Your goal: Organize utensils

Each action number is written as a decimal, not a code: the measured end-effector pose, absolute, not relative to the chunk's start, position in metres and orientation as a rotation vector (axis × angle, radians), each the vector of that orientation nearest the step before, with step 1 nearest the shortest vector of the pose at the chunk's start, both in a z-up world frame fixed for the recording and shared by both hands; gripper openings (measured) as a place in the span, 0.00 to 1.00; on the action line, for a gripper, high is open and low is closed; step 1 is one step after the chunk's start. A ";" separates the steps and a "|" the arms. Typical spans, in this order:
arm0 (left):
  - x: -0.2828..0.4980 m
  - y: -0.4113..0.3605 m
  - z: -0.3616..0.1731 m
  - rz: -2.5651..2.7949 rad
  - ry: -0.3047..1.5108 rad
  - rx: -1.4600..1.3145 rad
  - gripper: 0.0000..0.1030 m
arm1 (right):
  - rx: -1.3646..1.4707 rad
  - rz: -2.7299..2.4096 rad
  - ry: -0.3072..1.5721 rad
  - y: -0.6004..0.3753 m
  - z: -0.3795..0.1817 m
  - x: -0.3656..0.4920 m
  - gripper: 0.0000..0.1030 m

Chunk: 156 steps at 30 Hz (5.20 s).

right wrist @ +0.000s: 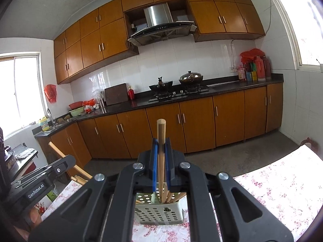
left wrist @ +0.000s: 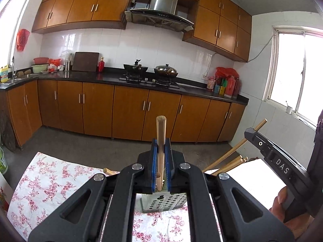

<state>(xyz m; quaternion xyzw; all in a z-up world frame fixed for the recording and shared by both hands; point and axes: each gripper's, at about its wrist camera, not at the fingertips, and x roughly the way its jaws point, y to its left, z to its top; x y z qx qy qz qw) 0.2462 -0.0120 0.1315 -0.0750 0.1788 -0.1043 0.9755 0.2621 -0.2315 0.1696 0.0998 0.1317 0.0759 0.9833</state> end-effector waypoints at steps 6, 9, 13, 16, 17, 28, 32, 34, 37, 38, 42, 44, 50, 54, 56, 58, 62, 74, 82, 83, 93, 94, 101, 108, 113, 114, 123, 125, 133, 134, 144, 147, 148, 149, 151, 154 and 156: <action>0.246 -0.013 0.130 -0.225 0.389 -0.161 0.08 | 0.168 0.129 0.287 -0.228 0.161 0.264 0.23; 0.239 -0.011 0.135 -0.230 0.380 -0.162 0.12 | 0.170 0.119 0.274 -0.231 0.161 0.256 0.30; 0.228 -0.009 0.142 -0.218 0.356 -0.170 0.42 | 0.156 0.105 0.251 -0.236 0.166 0.241 0.40; 0.217 -0.007 0.143 -0.207 0.357 -0.152 0.49 | 0.155 0.101 0.237 -0.241 0.167 0.225 0.48; 0.213 -0.006 0.142 -0.201 0.358 -0.145 0.52 | 0.152 0.098 0.235 -0.242 0.167 0.219 0.54; 0.130 0.014 0.108 -0.115 0.289 -0.020 0.98 | 0.085 0.031 0.221 -0.247 0.137 0.124 0.96; 0.096 0.019 0.080 -0.091 0.295 -0.006 0.98 | 0.026 0.004 0.254 -0.237 0.110 0.091 0.96; 0.084 0.020 0.070 -0.071 0.296 -0.005 0.98 | 0.016 0.002 0.263 -0.232 0.094 0.075 0.96; 0.065 0.019 0.051 -0.039 0.299 0.001 0.98 | 0.009 0.015 0.277 -0.225 0.072 0.053 0.96; 0.061 0.017 0.047 -0.036 0.302 -0.001 0.98 | 0.010 0.016 0.281 -0.223 0.065 0.048 0.96; 0.043 0.015 0.027 -0.033 0.301 -0.012 0.98 | 0.021 0.022 0.301 -0.218 0.039 0.029 0.96; 0.037 0.014 0.018 -0.035 0.304 -0.017 0.98 | 0.023 0.025 0.314 -0.217 0.028 0.022 0.96; 0.027 0.013 -0.005 -0.025 0.332 -0.025 0.98 | -0.007 0.020 0.318 -0.210 0.014 0.014 0.96; 0.022 0.013 -0.010 -0.014 0.326 -0.031 0.98 | -0.010 0.025 0.332 -0.207 0.009 0.013 0.96; 0.021 0.015 -0.011 -0.012 0.325 -0.039 0.98 | -0.011 0.027 0.334 -0.206 0.009 0.014 0.96; 0.021 0.015 -0.010 -0.013 0.322 -0.043 0.98 | -0.010 0.026 0.332 -0.206 0.009 0.014 0.96; 0.019 0.014 -0.010 -0.015 0.313 -0.040 0.98 | -0.004 0.017 0.327 -0.206 0.010 0.013 0.96; 0.020 0.010 -0.012 -0.018 0.329 -0.042 0.98 | 0.005 0.006 0.340 -0.209 0.009 0.013 0.96; 0.020 0.010 -0.011 -0.017 0.330 -0.042 0.98 | 0.006 0.009 0.345 -0.210 0.008 0.014 0.96; 0.020 0.010 -0.011 -0.016 0.330 -0.041 0.98 | 0.007 0.008 0.345 -0.210 0.008 0.014 0.96; 0.020 0.008 -0.011 -0.018 0.331 -0.036 0.98 | 0.008 0.008 0.348 -0.213 0.006 0.013 0.96; 0.020 0.007 -0.011 -0.018 0.331 -0.036 0.98 | 0.009 0.009 0.348 -0.213 0.006 0.013 0.96; 0.020 0.007 -0.011 -0.018 0.331 -0.034 0.98 | 0.015 0.006 0.352 -0.213 0.004 0.014 0.96; 0.020 0.006 -0.011 -0.019 0.330 -0.034 0.98 | 0.015 0.006 0.352 -0.213 0.004 0.014 0.96; 0.019 0.006 -0.010 -0.020 0.329 -0.031 0.98 | 0.015 0.006 0.352 -0.213 0.004 0.014 0.96; 0.019 0.006 -0.010 -0.021 0.330 -0.032 0.98 | 0.015 0.006 0.352 -0.213 0.004 0.014 0.96; 0.019 0.008 -0.011 -0.019 0.332 -0.033 0.98 | 0.015 0.006 0.352 -0.214 0.005 0.014 0.96; 0.020 0.009 -0.010 -0.019 0.333 -0.034 0.98 | 0.015 0.006 0.353 -0.214 0.005 0.014 0.96; 0.020 0.009 -0.011 -0.019 0.332 -0.032 0.98 | 0.016 0.007 0.353 -0.215 0.005 0.014 0.96; 0.020 0.009 -0.011 -0.019 0.332 -0.032 0.98 | 0.016 0.007 0.353 -0.215 0.005 0.014 0.96; 0.020 0.010 -0.011 -0.021 0.333 -0.033 0.98 | 0.018 0.006 0.355 -0.213 0.003 0.015 0.96; 0.020 0.012 -0.012 -0.019 0.336 -0.034 0.98 | 0.018 0.005 0.355 -0.213 0.004 0.015 0.96; 0.020 0.012 -0.012 -0.018 0.336 -0.035 0.98 | 0.018 0.005 0.355 -0.213 0.004 0.015 0.96; 0.020 0.013 -0.012 -0.017 0.337 -0.036 0.98 | 0.018 0.006 0.355 -0.214 0.004 0.015 0.96; 0.020 0.013 -0.012 -0.015 0.338 -0.037 0.98 | 0.018 0.006 0.355 -0.214 0.004 0.015 0.96; 0.020 0.014 -0.012 -0.015 0.340 -0.039 0.98 | 0.018 0.006 0.355 -0.214 0.004 0.015 0.96; 0.021 0.015 -0.012 -0.015 0.342 -0.040 0.98 | 0.018 0.006 0.355 -0.214 0.004 0.015 0.96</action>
